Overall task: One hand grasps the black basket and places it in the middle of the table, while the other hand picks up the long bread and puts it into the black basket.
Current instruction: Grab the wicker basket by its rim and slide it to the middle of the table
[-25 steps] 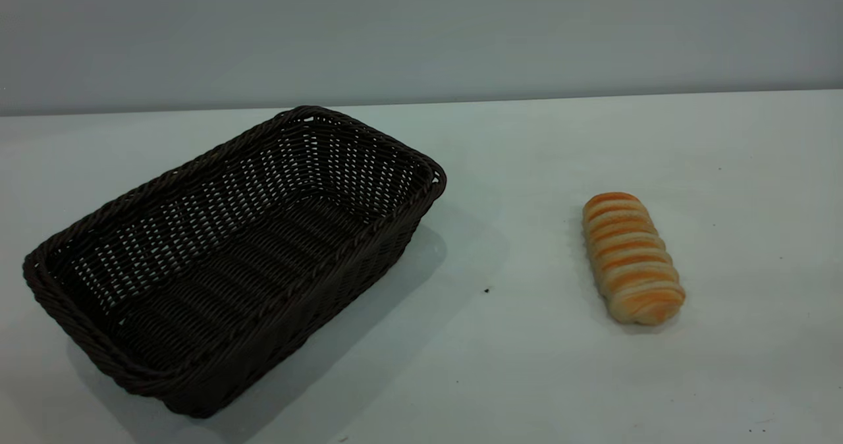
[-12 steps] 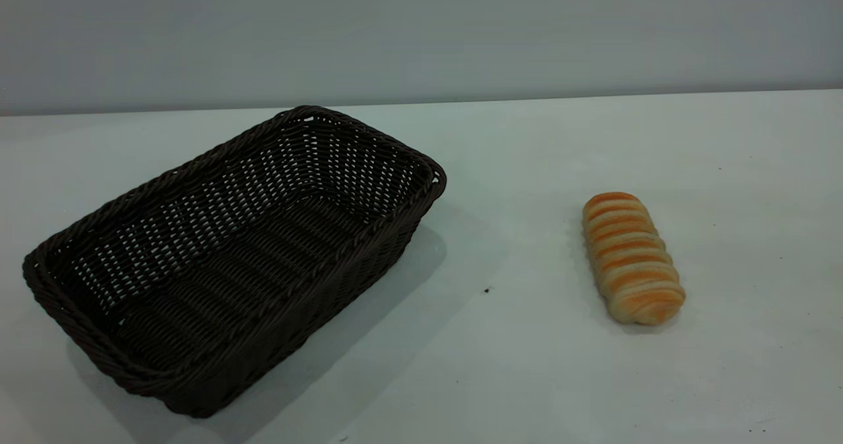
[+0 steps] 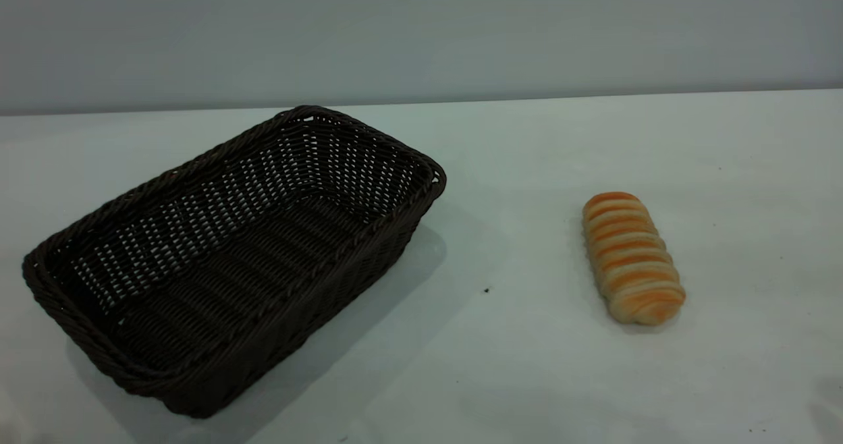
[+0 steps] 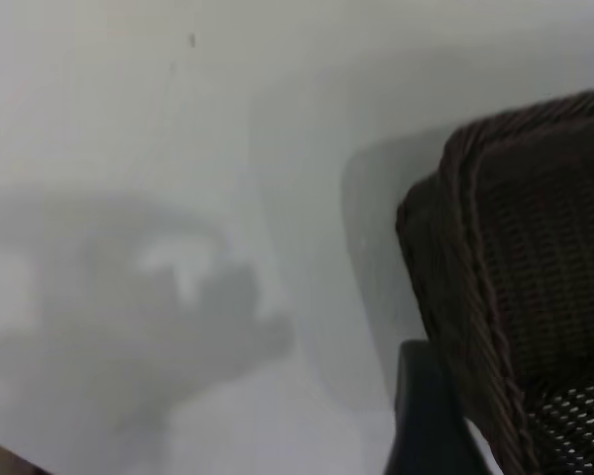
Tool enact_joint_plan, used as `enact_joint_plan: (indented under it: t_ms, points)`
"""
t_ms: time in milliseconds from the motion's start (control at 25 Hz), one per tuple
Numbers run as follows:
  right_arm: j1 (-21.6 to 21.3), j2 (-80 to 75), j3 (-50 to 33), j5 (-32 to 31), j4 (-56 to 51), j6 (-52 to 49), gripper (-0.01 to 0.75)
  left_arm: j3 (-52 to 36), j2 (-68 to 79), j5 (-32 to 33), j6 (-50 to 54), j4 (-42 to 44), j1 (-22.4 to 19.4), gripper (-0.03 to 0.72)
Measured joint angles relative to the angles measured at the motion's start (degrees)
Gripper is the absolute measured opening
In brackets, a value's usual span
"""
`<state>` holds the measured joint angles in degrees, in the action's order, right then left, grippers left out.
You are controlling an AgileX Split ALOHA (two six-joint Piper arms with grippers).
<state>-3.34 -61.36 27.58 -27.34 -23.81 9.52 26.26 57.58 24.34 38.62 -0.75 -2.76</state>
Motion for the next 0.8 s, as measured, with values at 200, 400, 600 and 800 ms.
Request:
enact_joint_plan:
  t_ms: [200,400,600,800]
  points:
    - [0.0,-1.87,0.06,1.32,-0.07,4.67,0.369,0.0,9.76,-5.81,-0.05,-3.65,0.0,0.503]
    - [0.0,-1.89,0.06,2.4,-0.17,6.34,0.37,0.0,15.87,-11.98,-0.1,-8.13,0.08,0.503]
    - [0.0,-1.89,0.06,2.48,-0.17,7.49,0.37,0.48,22.67,-17.37,-0.11,-9.57,3.33,0.503]
    - [0.0,-1.89,0.06,2.53,-0.17,7.68,0.37,3.21,29.43,-19.39,-0.11,-10.86,6.93,0.503]
